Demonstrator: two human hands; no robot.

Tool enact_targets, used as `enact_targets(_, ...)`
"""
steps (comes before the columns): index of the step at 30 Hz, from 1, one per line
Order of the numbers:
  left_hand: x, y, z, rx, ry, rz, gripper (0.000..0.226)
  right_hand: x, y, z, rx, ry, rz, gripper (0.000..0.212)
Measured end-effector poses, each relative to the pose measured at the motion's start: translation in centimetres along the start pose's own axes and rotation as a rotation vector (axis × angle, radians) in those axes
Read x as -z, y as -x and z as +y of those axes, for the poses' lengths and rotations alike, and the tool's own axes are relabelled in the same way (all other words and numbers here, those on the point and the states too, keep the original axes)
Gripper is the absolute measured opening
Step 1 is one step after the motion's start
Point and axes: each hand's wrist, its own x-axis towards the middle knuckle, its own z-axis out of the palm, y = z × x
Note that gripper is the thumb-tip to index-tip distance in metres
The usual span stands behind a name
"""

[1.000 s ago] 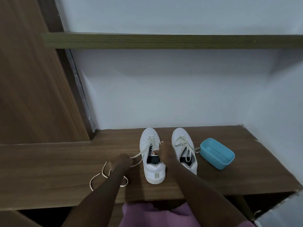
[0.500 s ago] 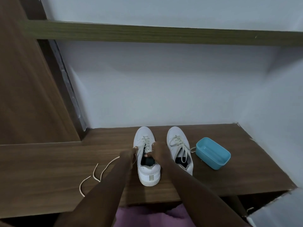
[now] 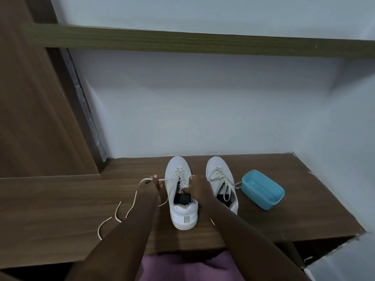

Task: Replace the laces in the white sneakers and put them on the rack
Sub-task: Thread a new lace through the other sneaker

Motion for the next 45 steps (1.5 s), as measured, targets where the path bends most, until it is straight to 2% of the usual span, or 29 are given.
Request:
enact_targets(2,0.7,0.0,0.6,-0.060,-0.011,0.089,0.016,0.1,0.1,-0.3,0.001,-0.010,-0.003,0.047)
enact_targets(4,0.9,0.4,1.1,-0.113,-0.046,0.106,0.018,0.2,0.4,-0.8,-0.004,-0.031,0.018,0.039)
enact_targets(6,1.0,1.3,1.9,-0.229,-0.112,0.113,0.022,0.2,0.8,-1.7,-0.007,-0.137,0.108,0.042)
enact_targets(9,0.6,1.8,3.0,-0.456,-0.294,-0.017,0.025,0.1,1.3,-3.5,0.049,-0.194,0.223,0.028)
enact_targets(11,0.4,2.0,3.4,-0.493,-0.365,-0.159,0.033,-0.1,1.6,-4.7,0.064,-0.189,0.212,0.025)
enact_targets(13,0.3,1.8,3.7,-0.562,-0.445,-0.190,0.050,-0.3,1.6,-5.8,0.054,-0.207,0.193,0.028)
enact_targets(14,0.2,1.8,3.9,-0.623,-0.485,-0.185,0.051,-0.4,1.4,-6.2,0.048,-0.221,0.191,0.028)
enact_targets(16,0.0,2.3,4.6,-0.685,-0.462,-0.199,0.038,-0.2,1.3,-7.2,0.033,-0.265,0.173,0.030)
enact_targets(18,-0.1,2.9,5.4,-0.729,-0.438,-0.244,0.012,0.0,1.0,-8.0,0.014,-0.340,0.144,0.032)
enact_targets(26,0.4,4.5,8.0,-0.678,-0.449,-0.280,0.021,1.9,0.7,-9.1,0.009,-0.524,0.101,0.021)
enact_targets(32,0.2,4.7,8.8,-0.573,-0.423,-0.198,0.032,5.9,0.9,-11.6,0.054,-0.602,0.047,0.013)
enact_targets(36,-0.7,6.0,8.5,-0.502,-0.419,-0.314,0.021,9.4,1.7,-13.4,0.085,-0.623,-0.038,0.011)
enact_targets(42,-1.7,7.1,7.7,-0.588,-0.364,-0.354,0.018,12.5,1.6,-13.7,0.037,-0.754,0.029,0.011)
enact_targets(45,-2.3,7.5,7.6,-0.622,-0.420,-0.348,0.021,13.2,1.5,-12.4,0.002,-0.784,0.037,0.011)
